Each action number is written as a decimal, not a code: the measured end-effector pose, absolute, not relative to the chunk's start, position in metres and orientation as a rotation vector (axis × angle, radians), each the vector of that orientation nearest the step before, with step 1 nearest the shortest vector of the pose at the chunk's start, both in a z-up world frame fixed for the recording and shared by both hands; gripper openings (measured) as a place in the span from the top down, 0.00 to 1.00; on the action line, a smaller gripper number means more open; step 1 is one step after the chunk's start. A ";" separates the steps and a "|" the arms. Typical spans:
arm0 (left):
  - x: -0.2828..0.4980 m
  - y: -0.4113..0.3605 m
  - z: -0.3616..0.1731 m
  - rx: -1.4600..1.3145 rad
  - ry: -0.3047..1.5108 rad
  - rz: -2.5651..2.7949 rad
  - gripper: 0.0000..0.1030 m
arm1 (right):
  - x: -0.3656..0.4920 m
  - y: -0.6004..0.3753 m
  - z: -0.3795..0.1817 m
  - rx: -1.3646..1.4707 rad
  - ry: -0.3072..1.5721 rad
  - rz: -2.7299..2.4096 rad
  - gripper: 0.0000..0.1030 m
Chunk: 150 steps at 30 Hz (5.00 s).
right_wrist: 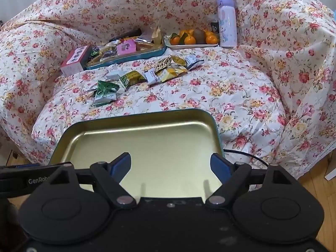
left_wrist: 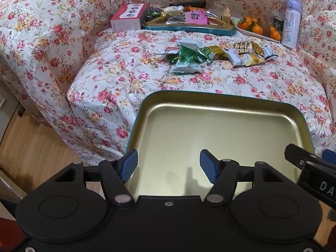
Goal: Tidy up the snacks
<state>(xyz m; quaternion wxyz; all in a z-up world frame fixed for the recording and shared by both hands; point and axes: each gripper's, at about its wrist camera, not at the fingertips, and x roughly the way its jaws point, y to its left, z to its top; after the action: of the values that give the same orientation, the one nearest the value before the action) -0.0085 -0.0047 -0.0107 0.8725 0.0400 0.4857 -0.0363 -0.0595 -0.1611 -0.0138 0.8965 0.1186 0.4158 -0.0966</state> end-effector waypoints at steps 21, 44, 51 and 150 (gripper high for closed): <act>-0.009 -0.008 -0.013 0.090 1.037 -0.088 0.38 | -0.049 -0.162 -0.020 0.264 0.946 -0.178 0.22; -0.009 -0.009 -0.014 0.113 1.036 -0.079 0.38 | -0.048 -0.161 -0.023 0.285 0.960 -0.176 0.22; -0.009 -0.011 -0.015 0.124 1.039 -0.080 0.39 | -0.049 -0.160 -0.022 0.296 0.971 -0.171 0.22; 0.164 -0.033 -0.037 0.105 0.947 -0.270 0.43 | 0.116 -0.233 -0.026 0.346 0.975 -0.222 0.28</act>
<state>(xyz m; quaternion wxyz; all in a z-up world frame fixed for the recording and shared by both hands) 0.1645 -0.0330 -0.0368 0.8798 0.0506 0.4544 -0.1298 0.1161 -0.2329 -0.0262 0.8633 0.1651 0.4650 -0.1059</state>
